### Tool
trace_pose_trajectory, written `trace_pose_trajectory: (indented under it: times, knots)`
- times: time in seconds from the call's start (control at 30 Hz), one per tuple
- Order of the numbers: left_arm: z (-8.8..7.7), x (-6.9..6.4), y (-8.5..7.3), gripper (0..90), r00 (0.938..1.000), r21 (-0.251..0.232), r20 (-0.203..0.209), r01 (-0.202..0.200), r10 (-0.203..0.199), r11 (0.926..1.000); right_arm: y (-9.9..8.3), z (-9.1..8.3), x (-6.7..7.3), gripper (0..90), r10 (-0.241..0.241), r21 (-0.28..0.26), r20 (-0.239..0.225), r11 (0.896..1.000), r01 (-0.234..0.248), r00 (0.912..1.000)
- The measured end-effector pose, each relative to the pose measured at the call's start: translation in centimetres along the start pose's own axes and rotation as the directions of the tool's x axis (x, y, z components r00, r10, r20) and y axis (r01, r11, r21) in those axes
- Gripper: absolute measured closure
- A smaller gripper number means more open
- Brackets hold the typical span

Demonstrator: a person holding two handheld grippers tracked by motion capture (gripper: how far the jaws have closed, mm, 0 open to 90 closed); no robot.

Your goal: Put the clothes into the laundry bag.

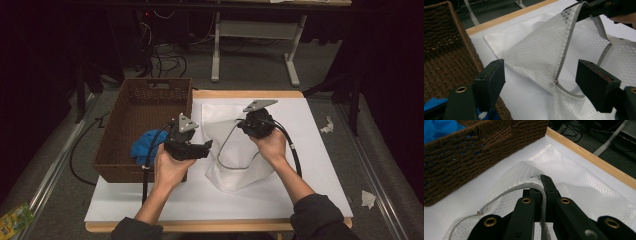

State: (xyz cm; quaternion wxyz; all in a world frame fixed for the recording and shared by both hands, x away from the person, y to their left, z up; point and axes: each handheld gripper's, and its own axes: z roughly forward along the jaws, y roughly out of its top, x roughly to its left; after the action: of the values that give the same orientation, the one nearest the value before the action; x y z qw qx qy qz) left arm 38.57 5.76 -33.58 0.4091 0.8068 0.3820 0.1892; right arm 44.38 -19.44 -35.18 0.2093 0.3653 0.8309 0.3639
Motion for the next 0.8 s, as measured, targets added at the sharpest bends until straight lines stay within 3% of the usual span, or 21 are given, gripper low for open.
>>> trace_pose_trajectory:
  times: [0.4,0.63,0.8]
  knots:
    - [-1.7,2.7,0.3,21.9,0.9992,0.018,-0.030,0.026,-0.025,0.9995,-0.1,0.1,-0.2,89.5,0.008,0.000,0.004,1.000,-0.008,1.0000]
    - [-2.3,4.5,-0.5,21.3,0.9959,-0.002,-0.047,0.077,-0.077,0.9970,-0.1,-0.1,-0.2,89.6,-0.003,-0.001,0.040,1.000,0.003,0.9992]
    - [-2.0,6.0,-1.1,20.8,0.9903,0.026,-0.082,0.114,-0.112,0.9931,-0.1,0.0,-0.3,89.6,-0.003,0.001,0.034,1.000,0.003,0.9994]
